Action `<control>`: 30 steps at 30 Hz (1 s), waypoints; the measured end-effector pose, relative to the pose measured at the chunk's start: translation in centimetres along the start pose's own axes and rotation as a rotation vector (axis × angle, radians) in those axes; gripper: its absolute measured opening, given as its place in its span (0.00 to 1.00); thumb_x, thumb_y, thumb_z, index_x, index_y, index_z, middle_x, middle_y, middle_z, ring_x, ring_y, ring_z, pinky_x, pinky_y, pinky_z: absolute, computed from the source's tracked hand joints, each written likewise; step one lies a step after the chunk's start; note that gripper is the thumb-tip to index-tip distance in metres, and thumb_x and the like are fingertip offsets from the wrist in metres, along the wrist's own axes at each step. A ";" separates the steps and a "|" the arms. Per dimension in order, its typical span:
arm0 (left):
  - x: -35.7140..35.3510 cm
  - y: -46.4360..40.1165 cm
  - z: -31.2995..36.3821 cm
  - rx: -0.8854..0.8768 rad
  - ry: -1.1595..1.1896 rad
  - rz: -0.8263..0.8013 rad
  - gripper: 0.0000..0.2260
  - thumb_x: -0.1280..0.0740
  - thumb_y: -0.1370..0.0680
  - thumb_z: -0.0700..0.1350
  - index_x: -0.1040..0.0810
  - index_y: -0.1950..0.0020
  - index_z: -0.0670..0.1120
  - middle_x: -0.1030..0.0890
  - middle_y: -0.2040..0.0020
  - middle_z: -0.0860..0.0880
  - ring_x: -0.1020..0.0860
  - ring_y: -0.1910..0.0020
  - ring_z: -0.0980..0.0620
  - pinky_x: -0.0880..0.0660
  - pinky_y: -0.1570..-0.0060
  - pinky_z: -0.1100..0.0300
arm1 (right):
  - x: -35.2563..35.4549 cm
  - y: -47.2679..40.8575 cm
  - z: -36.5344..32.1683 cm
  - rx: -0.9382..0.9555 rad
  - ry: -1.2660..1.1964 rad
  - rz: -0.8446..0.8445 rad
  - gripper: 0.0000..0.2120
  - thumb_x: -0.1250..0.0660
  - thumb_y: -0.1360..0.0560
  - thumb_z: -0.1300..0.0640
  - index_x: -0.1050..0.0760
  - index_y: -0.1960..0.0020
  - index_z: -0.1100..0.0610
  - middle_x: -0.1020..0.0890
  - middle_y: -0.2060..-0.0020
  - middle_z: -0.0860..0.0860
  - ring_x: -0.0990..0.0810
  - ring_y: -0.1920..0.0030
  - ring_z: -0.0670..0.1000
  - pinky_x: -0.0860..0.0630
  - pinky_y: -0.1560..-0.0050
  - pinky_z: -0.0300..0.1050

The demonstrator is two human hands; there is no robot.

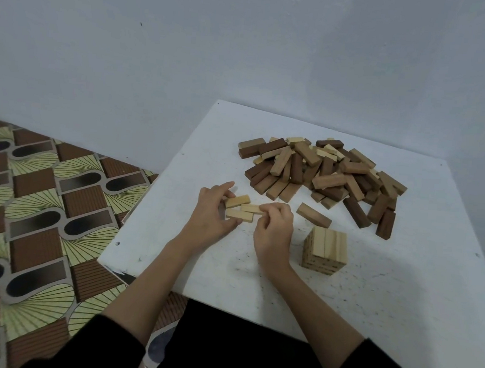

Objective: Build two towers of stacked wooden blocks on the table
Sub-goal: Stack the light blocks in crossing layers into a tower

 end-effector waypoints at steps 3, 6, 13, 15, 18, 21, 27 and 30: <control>0.0 0.0 0.1 0.005 -0.024 0.022 0.30 0.26 0.30 0.39 0.32 0.31 0.46 0.25 0.47 0.51 0.35 0.46 0.53 0.34 0.47 0.68 | -0.2 0.1 0.1 -0.029 0.028 -0.011 0.11 0.41 0.27 0.75 0.24 0.48 0.69 0.27 0.50 0.60 0.30 0.47 0.57 0.34 0.48 0.38; -0.1 0.0 0.2 0.019 -0.013 0.030 0.29 0.28 0.31 0.40 0.32 0.31 0.46 0.25 0.48 0.51 0.36 0.46 0.54 0.32 0.48 0.65 | -0.3 0.1 0.1 -0.068 0.045 -0.032 0.12 0.42 0.25 0.73 0.26 0.44 0.69 0.28 0.47 0.60 0.32 0.44 0.55 0.37 0.45 0.37; 0.1 0.2 0.6 0.020 0.037 0.039 0.30 0.27 0.31 0.36 0.30 0.31 0.46 0.24 0.52 0.54 0.31 0.46 0.54 0.34 0.51 0.77 | -0.2 0.1 0.0 -0.085 0.081 -0.048 0.14 0.42 0.26 0.73 0.28 0.41 0.71 0.30 0.44 0.62 0.33 0.40 0.57 0.41 0.44 0.32; 0.2 0.4 0.8 0.008 0.075 0.015 0.31 0.25 0.32 0.36 0.30 0.32 0.48 0.22 0.51 0.53 0.28 0.47 0.56 0.34 0.49 0.76 | -0.2 0.1 0.0 -0.085 0.081 -0.051 0.15 0.42 0.26 0.73 0.29 0.39 0.71 0.30 0.42 0.63 0.34 0.39 0.58 0.44 0.44 0.28; 0.4 0.5 0.9 0.009 0.124 -0.011 0.34 0.23 0.34 0.36 0.31 0.31 0.51 0.22 0.50 0.52 0.25 0.49 0.57 0.30 0.46 0.70 | -0.3 0.0 0.1 -0.101 0.078 -0.057 0.16 0.42 0.25 0.73 0.30 0.38 0.71 0.31 0.39 0.63 0.35 0.36 0.57 0.45 0.43 0.27; 0.5 0.5 1.1 0.019 0.149 -0.009 0.35 0.23 0.35 0.35 0.31 0.31 0.51 0.20 0.51 0.52 0.24 0.51 0.59 0.28 0.46 0.66 | -0.4 0.0 0.2 -0.118 0.086 -0.060 0.17 0.43 0.25 0.72 0.31 0.36 0.70 0.33 0.38 0.61 0.36 0.35 0.55 0.45 0.43 0.26; 0.5 0.6 0.9 -0.024 0.118 -0.048 0.37 0.23 0.35 0.36 0.32 0.30 0.50 0.19 0.52 0.53 0.24 0.50 0.57 0.29 0.46 0.66 | -0.6 0.1 0.1 -0.138 0.110 -0.042 0.18 0.42 0.24 0.71 0.33 0.35 0.69 0.35 0.35 0.61 0.38 0.34 0.55 0.42 0.41 0.31; 0.3 0.6 0.7 -0.053 0.084 -0.058 0.37 0.23 0.34 0.37 0.33 0.29 0.50 0.19 0.51 0.54 0.27 0.49 0.57 0.32 0.48 0.70 | -0.6 0.1 0.1 -0.121 0.122 -0.045 0.18 0.42 0.25 0.72 0.33 0.35 0.69 0.35 0.35 0.61 0.38 0.34 0.55 0.41 0.41 0.32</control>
Point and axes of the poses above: each hand's wrist, its own y-axis away from the middle knuckle, its own x-axis out of the back of the hand, z = x × y, the point moved 2 cm from there along -y, towards the middle knuckle
